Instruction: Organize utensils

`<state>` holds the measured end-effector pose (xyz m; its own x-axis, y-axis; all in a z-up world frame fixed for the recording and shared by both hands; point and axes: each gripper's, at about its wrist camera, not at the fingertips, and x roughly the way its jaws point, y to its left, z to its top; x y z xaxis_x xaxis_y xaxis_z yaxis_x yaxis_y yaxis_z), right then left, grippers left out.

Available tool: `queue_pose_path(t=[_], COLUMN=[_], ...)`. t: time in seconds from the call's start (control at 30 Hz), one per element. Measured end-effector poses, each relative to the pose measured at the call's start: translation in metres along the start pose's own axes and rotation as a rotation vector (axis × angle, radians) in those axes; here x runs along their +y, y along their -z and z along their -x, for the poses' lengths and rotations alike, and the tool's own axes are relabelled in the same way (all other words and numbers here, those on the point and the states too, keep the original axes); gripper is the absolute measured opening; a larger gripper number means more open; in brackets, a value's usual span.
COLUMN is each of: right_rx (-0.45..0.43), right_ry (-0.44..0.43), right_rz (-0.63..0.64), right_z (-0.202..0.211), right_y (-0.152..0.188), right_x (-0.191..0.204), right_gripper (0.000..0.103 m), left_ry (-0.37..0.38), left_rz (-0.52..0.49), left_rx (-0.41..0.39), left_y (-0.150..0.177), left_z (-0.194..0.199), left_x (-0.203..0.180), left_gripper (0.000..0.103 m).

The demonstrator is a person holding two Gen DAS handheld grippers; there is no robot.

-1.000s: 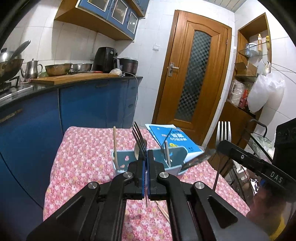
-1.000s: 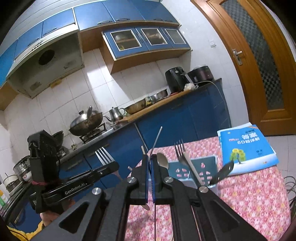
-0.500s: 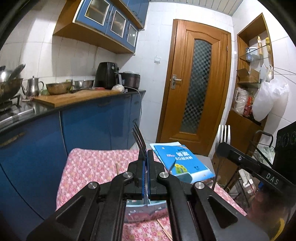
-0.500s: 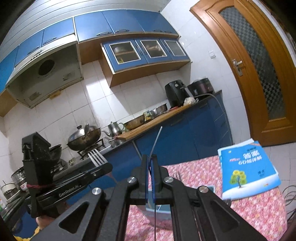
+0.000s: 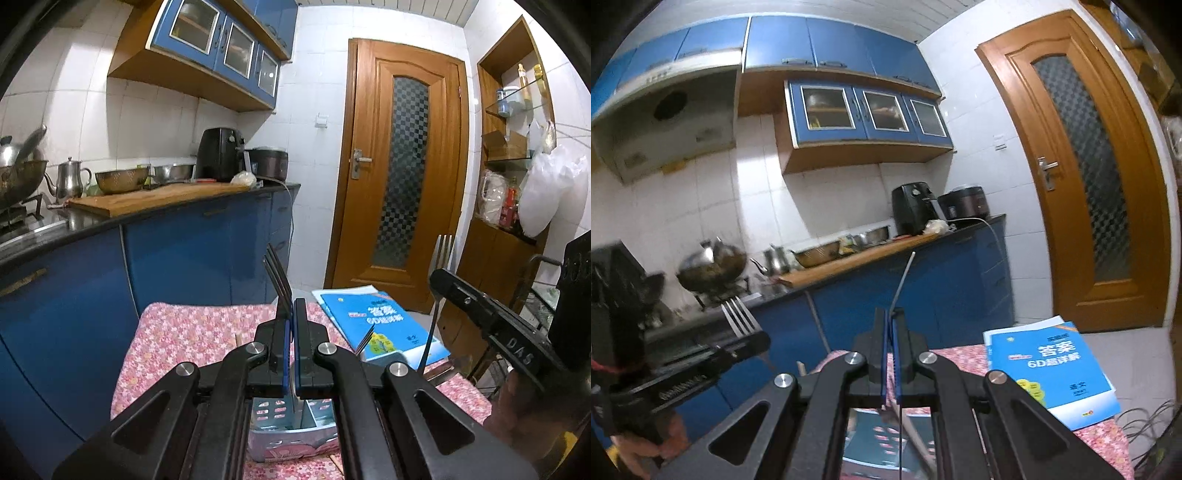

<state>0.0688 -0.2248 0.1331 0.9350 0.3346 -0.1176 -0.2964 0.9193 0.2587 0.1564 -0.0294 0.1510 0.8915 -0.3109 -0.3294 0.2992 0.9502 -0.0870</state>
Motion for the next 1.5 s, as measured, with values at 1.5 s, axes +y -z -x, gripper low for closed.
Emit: queue_pose_path(t=[1.5], right_rx=[0.102], right_ry=[0.062], right_rz=[0.045], right_z=[-0.032], right_y=[0.046], right_x=[-0.009], right_gripper=[0.028], left_ry=[0.046], left_rz=[0.050], left_rx=[0.141], left_y=[0.044], left_z=[-0.041], left_x=[0.006], left_gripper=[0.028])
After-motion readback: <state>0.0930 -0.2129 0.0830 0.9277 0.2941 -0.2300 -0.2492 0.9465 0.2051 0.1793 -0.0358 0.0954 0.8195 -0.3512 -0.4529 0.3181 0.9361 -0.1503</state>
